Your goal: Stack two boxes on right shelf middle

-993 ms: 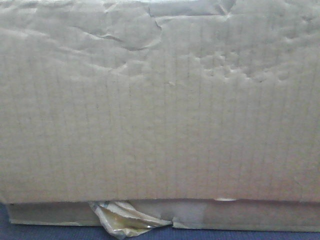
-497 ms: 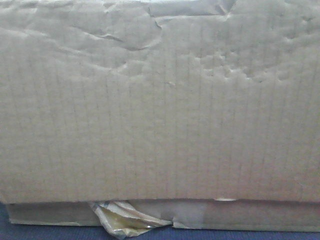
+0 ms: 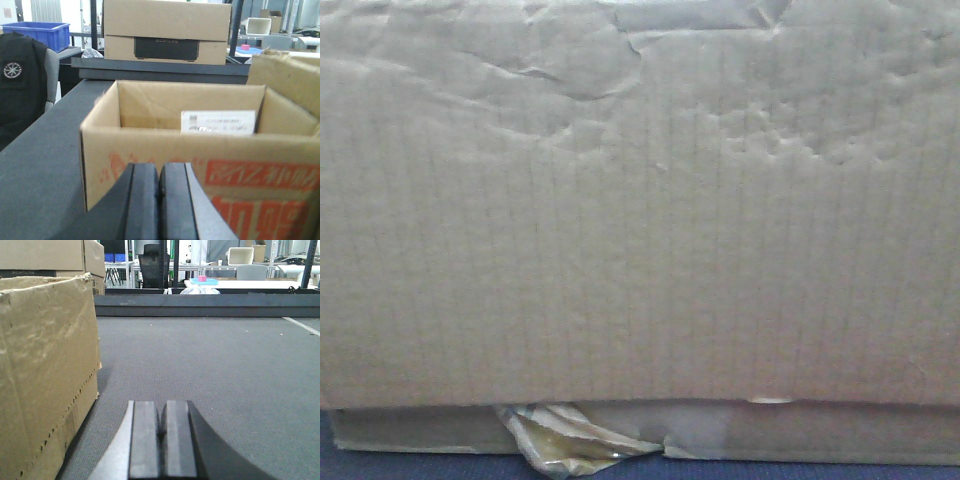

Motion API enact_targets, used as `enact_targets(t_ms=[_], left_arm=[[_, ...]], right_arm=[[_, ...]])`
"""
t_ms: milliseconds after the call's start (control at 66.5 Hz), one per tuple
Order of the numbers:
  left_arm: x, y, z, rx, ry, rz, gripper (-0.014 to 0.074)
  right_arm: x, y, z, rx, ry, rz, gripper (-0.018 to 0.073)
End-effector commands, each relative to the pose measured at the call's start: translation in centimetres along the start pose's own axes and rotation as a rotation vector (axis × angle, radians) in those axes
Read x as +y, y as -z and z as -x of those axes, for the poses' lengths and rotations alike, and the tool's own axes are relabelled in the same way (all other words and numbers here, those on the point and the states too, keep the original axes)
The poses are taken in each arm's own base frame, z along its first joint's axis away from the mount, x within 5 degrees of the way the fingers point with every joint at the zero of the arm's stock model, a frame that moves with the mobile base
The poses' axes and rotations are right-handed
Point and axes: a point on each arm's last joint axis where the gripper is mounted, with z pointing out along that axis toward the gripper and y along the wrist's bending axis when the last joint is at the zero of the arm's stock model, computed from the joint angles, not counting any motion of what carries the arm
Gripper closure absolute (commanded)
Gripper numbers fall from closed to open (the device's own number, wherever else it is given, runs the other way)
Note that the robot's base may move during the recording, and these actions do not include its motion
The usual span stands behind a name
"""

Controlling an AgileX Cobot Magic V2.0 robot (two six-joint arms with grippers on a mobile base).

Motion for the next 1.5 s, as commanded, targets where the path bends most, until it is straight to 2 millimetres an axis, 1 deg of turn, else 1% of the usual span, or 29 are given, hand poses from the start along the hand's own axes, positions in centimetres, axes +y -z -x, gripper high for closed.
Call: enact_targets(t_ms=[0, 60, 75, 120, 181, 286, 361, 376, 421, 557, 662, 813, 873, 918, 963, 1023, 1099, 1144, 1219, 1354, 1490], left_arm=[[0.0, 0.6, 2.6, 0.0, 0.007, 0.0, 0.0707], [-0.1, 0.7, 4.1, 0.037, 0.003, 0.001, 0.0707], [-0.1, 0.8, 4.7, 0.037, 0.003, 0.0, 0.0707], [-0.1, 0.5, 5.7, 0.07, 0.003, 0.0, 0.0707], [-0.1, 0.2, 6.8, 0.157, 0.003, 0.0, 0.0707], [-0.1, -1.3, 7.8, 0.367, 0.003, 0.0, 0.0707], [-0.1, -2.6, 8.3, 0.509, 0.003, 0.001, 0.0707], [-0.1, -3.1, 8.3, 0.535, 0.005, 0.0, 0.0707], [-0.2, -4.0, 8.4, 0.592, 0.013, -0.004, 0.0707], [-0.3, -6.2, 8.5, 0.664, 0.033, -0.012, 0.0707], [-0.5, -7.3, 8.8, 0.685, 0.053, -0.02, 0.0707], [-0.5, -9.3, 11.0, 0.682, 0.057, -0.023, 0.0707], [-0.5, -10.8, 11.6, 0.719, 0.057, -0.023, 0.0707], [-0.5, -12.1, 12.7, 0.744, 0.049, -0.026, 0.0707], [-0.5, -13.4, 12.8, 0.792, 0.018, -0.038, 0.0707], [-0.5, -14.8, 13.7, 0.81, -0.026, -0.059, 0.0707], [-0.4, -16.5, 14.0, 0.837, -0.073, -0.075, 0.0707], [0.0, -17.8, 14.4, 0.863, -0.092, -0.072, 0.0707], [1.1, -18.9, 14.9, 0.89, -0.092, -0.049, 0.0707], [3.3, -20.0, 15.3, 0.907, -0.103, -0.042, 0.0707], [5.2, -20.7, 14.5, 0.93, -0.073, -0.022, 0.0707]], right_arm=[[0.0, 0.0, 0.3, -0.027, 0.003, -0.005, 0.0721], [0.0, 0.0, 0.3, -0.027, 0.003, -0.005, 0.0721], [0.0, 0.0, 0.3, -0.027, 0.003, -0.005, 0.0721], [0.0, 0.0, 0.3, -0.027, 0.003, -0.005, 0.0721], [0.0, 0.0, 0.3, -0.027, 0.003, -0.005, 0.0721], [0.0, 0.0, 0.3, -0.027, 0.003, -0.005, 0.0721], [0.0, 0.0, 0.3, -0.027, 0.003, -0.005, 0.0721], [0.0, 0.0, 0.3, -0.027, 0.003, -0.005, 0.0721], [0.0, 0.0, 0.3, -0.027, 0.003, -0.005, 0.0721], [0.0, 0.0, 0.3, -0.027, 0.003, -0.005, 0.0721], [0.0, 0.0, 0.3, -0.027, 0.003, -0.005, 0.0721], [0.0, 0.0, 0.3, -0.027, 0.003, -0.005, 0.0721], [0.0, 0.0, 0.3, -0.027, 0.003, -0.005, 0.0721], [0.0, 0.0, 0.3, -0.027, 0.003, -0.005, 0.0721], [0.0, 0.0, 0.3, -0.027, 0.003, -0.005, 0.0721], [0.0, 0.0, 0.3, -0.027, 0.003, -0.005, 0.0721], [0.0, 0.0, 0.3, -0.027, 0.003, -0.005, 0.0721], [0.0, 0.0, 0.3, -0.027, 0.003, -0.005, 0.0721], [0.0, 0.0, 0.3, -0.027, 0.003, -0.005, 0.0721], [0.0, 0.0, 0.3, -0.027, 0.003, -0.005, 0.0721], [0.0, 0.0, 0.3, -0.027, 0.003, -0.005, 0.0721]])
